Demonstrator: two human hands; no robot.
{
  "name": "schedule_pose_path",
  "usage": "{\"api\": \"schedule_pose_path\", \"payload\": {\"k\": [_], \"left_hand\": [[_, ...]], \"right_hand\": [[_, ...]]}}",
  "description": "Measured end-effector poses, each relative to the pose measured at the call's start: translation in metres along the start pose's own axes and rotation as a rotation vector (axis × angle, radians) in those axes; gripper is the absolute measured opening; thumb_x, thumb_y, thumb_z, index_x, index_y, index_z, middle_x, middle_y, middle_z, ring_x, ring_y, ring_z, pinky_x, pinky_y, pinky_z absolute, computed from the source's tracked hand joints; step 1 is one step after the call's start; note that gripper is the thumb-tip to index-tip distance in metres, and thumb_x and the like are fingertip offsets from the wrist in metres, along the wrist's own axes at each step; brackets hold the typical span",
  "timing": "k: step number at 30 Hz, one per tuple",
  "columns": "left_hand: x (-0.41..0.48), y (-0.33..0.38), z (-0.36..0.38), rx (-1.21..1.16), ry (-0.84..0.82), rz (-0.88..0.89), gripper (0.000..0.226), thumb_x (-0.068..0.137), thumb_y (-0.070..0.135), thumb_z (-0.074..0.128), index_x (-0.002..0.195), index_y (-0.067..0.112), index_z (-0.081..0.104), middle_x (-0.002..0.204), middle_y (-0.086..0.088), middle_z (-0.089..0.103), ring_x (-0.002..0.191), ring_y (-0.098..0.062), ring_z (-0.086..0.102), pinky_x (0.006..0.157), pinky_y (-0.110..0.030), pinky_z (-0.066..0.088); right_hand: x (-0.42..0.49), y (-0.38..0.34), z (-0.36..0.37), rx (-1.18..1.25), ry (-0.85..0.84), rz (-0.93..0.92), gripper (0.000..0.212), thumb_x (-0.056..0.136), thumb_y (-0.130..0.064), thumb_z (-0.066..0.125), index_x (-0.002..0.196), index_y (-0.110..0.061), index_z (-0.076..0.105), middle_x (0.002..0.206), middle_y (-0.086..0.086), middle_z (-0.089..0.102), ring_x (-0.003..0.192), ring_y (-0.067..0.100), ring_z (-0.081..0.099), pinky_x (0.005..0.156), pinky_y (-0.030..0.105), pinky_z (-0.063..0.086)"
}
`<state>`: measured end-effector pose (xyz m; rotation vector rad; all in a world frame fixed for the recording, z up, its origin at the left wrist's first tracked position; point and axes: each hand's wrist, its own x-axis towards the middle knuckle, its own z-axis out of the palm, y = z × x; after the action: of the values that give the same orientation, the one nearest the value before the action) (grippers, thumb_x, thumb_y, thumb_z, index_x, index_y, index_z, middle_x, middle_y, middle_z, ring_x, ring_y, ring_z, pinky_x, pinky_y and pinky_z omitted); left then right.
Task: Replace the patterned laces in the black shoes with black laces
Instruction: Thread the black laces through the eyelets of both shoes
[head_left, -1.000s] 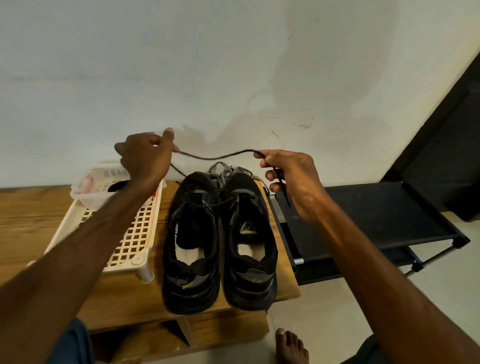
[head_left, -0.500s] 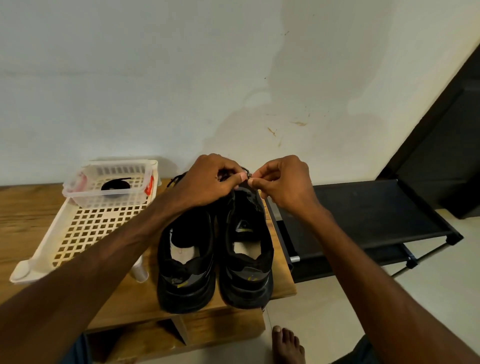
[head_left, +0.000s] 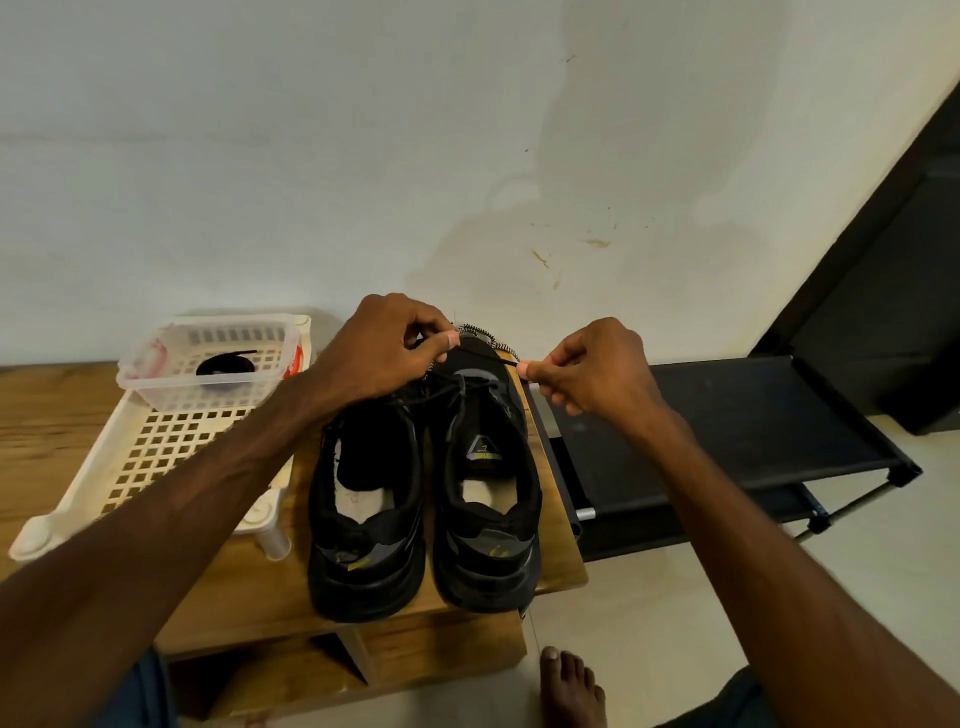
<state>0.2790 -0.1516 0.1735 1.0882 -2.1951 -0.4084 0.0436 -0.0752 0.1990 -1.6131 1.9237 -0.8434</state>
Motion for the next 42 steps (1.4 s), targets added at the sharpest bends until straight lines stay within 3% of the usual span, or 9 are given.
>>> {"api": "schedule_pose_path", "payload": {"k": [6, 11, 14, 18, 20, 24, 30, 35, 42], "left_hand": [[-0.001, -0.01, -0.007, 0.078, -0.005, -0.032, 0.012, 0.093, 0.034, 0.071, 0.092, 0.027, 0.081, 0.08, 0.019, 0.073, 0.08, -0.002, 0.066, 0.081, -0.029, 0.053], [-0.003, -0.007, 0.0, 0.086, -0.012, 0.038, 0.026, 0.09, 0.048, 0.067, 0.11, 0.036, 0.078, 0.109, 0.018, 0.074, 0.106, -0.01, 0.059, 0.093, -0.038, 0.048], [-0.004, 0.009, 0.012, 0.028, -0.029, 0.124, 0.022, 0.092, 0.039, 0.072, 0.112, 0.034, 0.078, 0.113, 0.02, 0.072, 0.107, -0.008, 0.049, 0.09, -0.027, 0.041], [-0.002, 0.017, 0.02, 0.032, -0.025, 0.193, 0.015, 0.088, 0.035, 0.077, 0.103, 0.034, 0.081, 0.113, 0.021, 0.07, 0.108, -0.01, 0.048, 0.088, -0.028, 0.041], [-0.001, 0.018, 0.019, -0.003, -0.013, 0.172, 0.014, 0.086, 0.034, 0.08, 0.099, 0.033, 0.082, 0.113, 0.021, 0.07, 0.109, -0.012, 0.049, 0.088, -0.028, 0.04], [-0.003, 0.02, 0.018, -0.031, -0.014, 0.142, 0.01, 0.081, 0.032, 0.084, 0.092, 0.032, 0.083, 0.117, 0.022, 0.068, 0.112, -0.012, 0.047, 0.09, -0.029, 0.039], [-0.009, 0.022, 0.021, 0.052, -0.044, -0.059, 0.003, 0.08, 0.032, 0.082, 0.082, 0.034, 0.081, 0.126, 0.021, 0.062, 0.123, -0.011, 0.038, 0.104, -0.043, 0.038], [-0.011, 0.028, 0.025, -0.066, -0.08, -0.215, 0.004, 0.077, 0.028, 0.085, 0.08, 0.03, 0.083, 0.125, 0.009, 0.069, 0.126, -0.012, 0.052, 0.115, -0.047, 0.032], [-0.012, 0.032, 0.027, -0.068, -0.088, -0.316, 0.005, 0.077, 0.028, 0.086, 0.077, 0.03, 0.082, 0.128, 0.008, 0.068, 0.13, -0.012, 0.049, 0.115, -0.038, 0.028]], "right_hand": [[-0.002, -0.005, -0.001, 0.014, -0.184, -0.009, 0.004, 0.093, -0.004, 0.072, 0.094, -0.001, 0.075, 0.077, 0.01, 0.072, 0.048, -0.002, 0.064, 0.044, 0.01, 0.046], [-0.003, -0.007, 0.001, 0.039, -0.176, -0.022, 0.007, 0.091, -0.01, 0.075, 0.089, -0.003, 0.076, 0.072, 0.004, 0.071, 0.045, -0.003, 0.062, 0.04, 0.008, 0.042], [-0.002, -0.01, 0.006, 0.051, -0.174, -0.058, 0.013, 0.088, -0.018, 0.079, 0.086, -0.005, 0.076, 0.075, 0.007, 0.075, 0.05, 0.0, 0.065, 0.043, 0.01, 0.045], [0.0, -0.011, 0.011, 0.004, -0.153, -0.154, 0.011, 0.089, -0.021, 0.078, 0.087, -0.011, 0.077, 0.075, 0.006, 0.075, 0.064, 0.013, 0.073, 0.05, 0.016, 0.053], [0.002, -0.01, 0.012, -0.009, -0.118, -0.163, 0.008, 0.09, -0.02, 0.077, 0.088, -0.012, 0.077, 0.075, 0.006, 0.075, 0.067, 0.017, 0.074, 0.051, 0.015, 0.054], [0.002, -0.01, 0.015, 0.018, -0.123, -0.159, 0.007, 0.091, -0.018, 0.076, 0.089, -0.012, 0.076, 0.076, 0.004, 0.074, 0.056, 0.003, 0.069, 0.05, 0.014, 0.051], [0.001, -0.006, 0.028, -0.176, -0.195, -0.14, 0.036, 0.079, -0.041, 0.085, 0.102, -0.014, 0.079, 0.091, 0.0, 0.076, 0.072, 0.007, 0.069, 0.07, 0.025, 0.059], [0.003, -0.007, 0.033, -0.216, -0.192, -0.143, 0.026, 0.086, -0.034, 0.081, 0.101, -0.012, 0.081, 0.089, 0.005, 0.077, 0.075, 0.014, 0.072, 0.076, 0.037, 0.063], [0.004, -0.006, 0.031, -0.272, -0.219, -0.162, 0.018, 0.089, -0.028, 0.077, 0.102, -0.016, 0.082, 0.091, 0.002, 0.078, 0.075, 0.009, 0.07, 0.06, 0.017, 0.052]]}}
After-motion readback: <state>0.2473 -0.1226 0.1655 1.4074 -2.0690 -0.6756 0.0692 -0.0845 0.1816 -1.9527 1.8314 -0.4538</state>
